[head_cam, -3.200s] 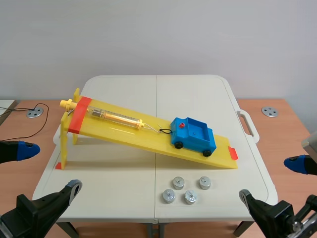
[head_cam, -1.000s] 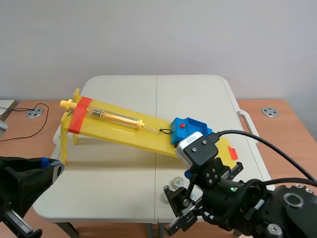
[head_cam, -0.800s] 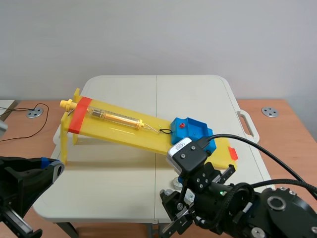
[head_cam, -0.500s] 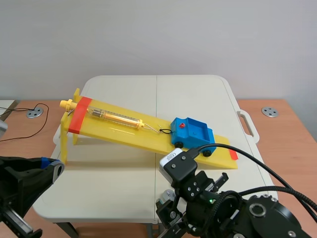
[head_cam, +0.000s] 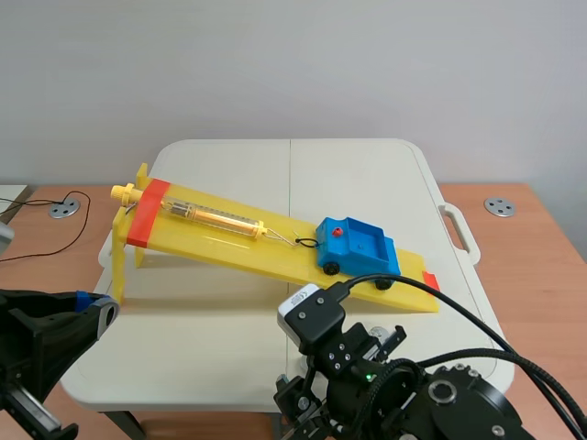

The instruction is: Place the four metal weights on the blue cart on the ramp.

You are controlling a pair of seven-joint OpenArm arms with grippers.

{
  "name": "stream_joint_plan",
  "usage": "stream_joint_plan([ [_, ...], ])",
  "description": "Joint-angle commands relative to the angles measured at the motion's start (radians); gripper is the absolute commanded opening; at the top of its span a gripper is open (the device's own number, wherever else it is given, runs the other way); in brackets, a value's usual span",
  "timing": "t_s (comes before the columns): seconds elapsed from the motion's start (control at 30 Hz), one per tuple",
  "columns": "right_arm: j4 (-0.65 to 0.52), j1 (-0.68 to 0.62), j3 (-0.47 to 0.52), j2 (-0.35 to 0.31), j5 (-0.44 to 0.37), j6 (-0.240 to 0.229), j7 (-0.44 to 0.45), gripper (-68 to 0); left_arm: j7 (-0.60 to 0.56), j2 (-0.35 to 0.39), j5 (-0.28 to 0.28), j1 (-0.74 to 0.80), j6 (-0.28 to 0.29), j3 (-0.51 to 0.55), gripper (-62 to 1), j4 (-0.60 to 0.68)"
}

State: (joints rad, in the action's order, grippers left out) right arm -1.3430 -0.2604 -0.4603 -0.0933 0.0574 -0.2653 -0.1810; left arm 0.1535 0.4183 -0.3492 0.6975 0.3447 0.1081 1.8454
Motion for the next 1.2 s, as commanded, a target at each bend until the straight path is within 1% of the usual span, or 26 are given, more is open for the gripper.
stream_joint_plan([
  [0.0, -0.048, 0.085, 0.0, 0.022, -0.016, 0.041, 0.126, -37.7, -0.089, -0.003, -0.074, -0.023, 0.025, 0.01, -58.2, 0.064],
  [0.23, 0.013, 0.12, -0.03, 0.022, -0.016, 0.041, 0.139, -38.6, -0.089, -0.003, -0.074, -0.023, 0.025, 0.01, -58.2, 0.064],
  [0.43, 0.053, 0.13, -0.035, 0.022, -0.016, 0.041, 0.143, -42.1, -0.089, -0.003, -0.074, -0.023, 0.025, 0.01, -58.1, 0.064],
  [0.53, 0.062, 0.13, -0.035, 0.022, -0.016, 0.041, 0.141, -46.9, -0.089, -0.003, -0.074, -0.023, 0.025, 0.01, -58.2, 0.064],
  [0.7, 0.062, 0.13, -0.035, 0.021, -0.016, 0.041, 0.111, -57.5, -0.089, -0.003, -0.074, -0.023, 0.025, 0.01, -58.2, 0.064],
  [0.9, 0.062, 0.13, -0.035, 0.018, -0.015, 0.042, 0.079, -66.2, -0.089, -0.003, -0.074, -0.023, 0.025, 0.01, -58.1, 0.064],
  [1.17, 0.054, 0.129, -0.021, 0.015, -0.016, 0.042, 0.078, -66.9, -0.089, -0.002, -0.074, -0.023, 0.025, 0.01, -58.1, 0.064],
])
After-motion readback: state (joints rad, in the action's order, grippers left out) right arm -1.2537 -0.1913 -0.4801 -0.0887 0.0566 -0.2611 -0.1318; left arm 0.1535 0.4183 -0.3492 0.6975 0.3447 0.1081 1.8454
